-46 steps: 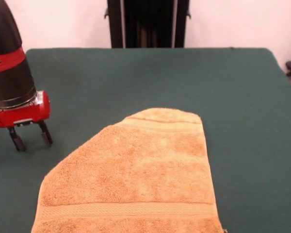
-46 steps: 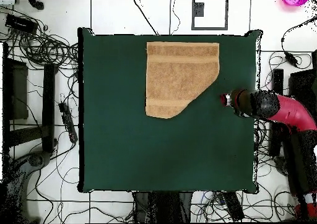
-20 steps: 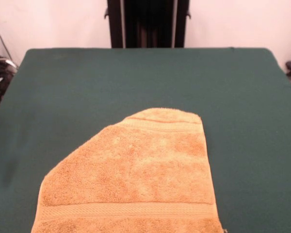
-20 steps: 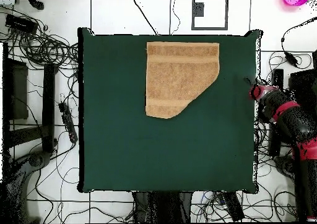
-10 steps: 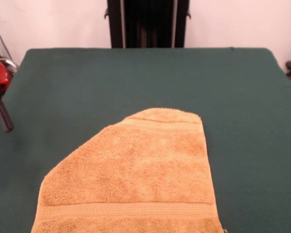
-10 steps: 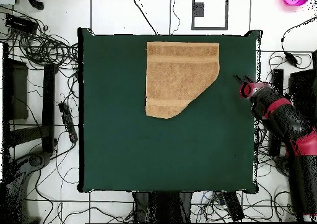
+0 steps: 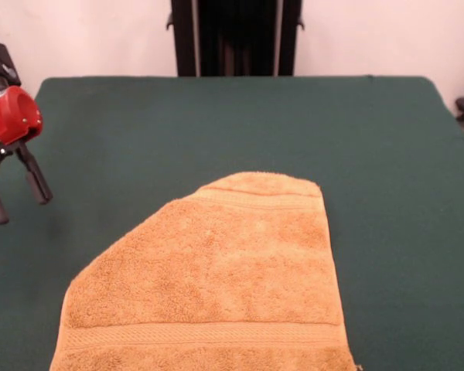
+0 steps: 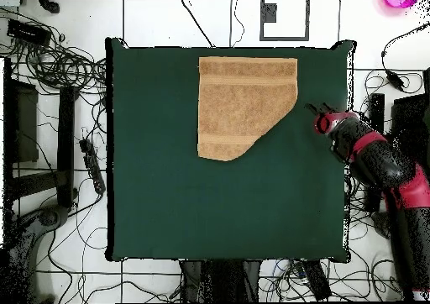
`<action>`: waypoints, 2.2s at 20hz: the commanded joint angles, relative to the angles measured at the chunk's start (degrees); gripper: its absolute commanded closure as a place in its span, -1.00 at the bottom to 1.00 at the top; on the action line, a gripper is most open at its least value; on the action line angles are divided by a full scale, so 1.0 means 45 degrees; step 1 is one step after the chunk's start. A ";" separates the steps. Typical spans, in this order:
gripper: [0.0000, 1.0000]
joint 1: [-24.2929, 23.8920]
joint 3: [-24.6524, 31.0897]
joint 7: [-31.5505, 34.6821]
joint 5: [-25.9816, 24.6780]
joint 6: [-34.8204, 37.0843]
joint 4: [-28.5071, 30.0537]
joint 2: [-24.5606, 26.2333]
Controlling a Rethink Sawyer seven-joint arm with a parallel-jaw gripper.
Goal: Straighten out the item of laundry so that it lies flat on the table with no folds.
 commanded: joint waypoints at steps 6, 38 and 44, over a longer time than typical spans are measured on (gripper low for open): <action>-1.00 0.1294 -0.1325 -0.1311 -0.0464 0.0421 0.0554 -0.0149; -1.00 0.1145 -0.1992 -0.0450 0.0021 -0.0638 0.0330 0.1297; -1.00 0.0596 -0.1444 -0.1163 0.0054 -0.1107 0.0730 0.2205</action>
